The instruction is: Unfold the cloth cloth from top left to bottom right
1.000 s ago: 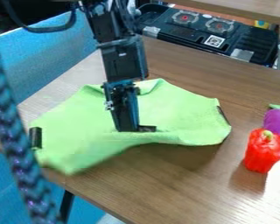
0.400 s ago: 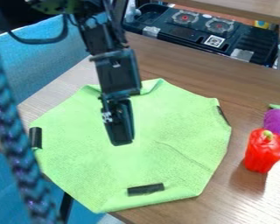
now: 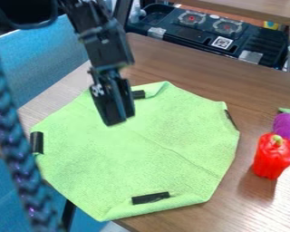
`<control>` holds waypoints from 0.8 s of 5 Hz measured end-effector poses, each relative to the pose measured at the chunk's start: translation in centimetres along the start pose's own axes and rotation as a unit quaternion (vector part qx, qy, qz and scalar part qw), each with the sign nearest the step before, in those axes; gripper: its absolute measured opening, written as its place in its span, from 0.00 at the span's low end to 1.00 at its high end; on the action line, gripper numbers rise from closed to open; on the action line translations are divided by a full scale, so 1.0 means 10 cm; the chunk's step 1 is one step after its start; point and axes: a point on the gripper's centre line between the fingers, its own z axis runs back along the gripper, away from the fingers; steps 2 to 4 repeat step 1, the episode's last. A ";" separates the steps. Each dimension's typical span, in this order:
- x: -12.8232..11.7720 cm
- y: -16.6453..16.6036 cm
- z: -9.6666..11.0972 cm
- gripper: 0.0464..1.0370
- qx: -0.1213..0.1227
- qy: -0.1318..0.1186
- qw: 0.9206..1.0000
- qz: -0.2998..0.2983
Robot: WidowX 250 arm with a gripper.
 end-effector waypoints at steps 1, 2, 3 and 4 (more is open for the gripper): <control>0.02 0.25 0.37 0.96 0.104 -0.001 0.994 -0.016; 0.02 0.25 0.37 0.96 0.104 -0.001 0.994 -0.016; 0.02 0.25 0.37 0.96 0.104 -0.001 0.994 -0.016; 0.02 0.25 0.37 0.96 0.104 -0.001 0.994 -0.016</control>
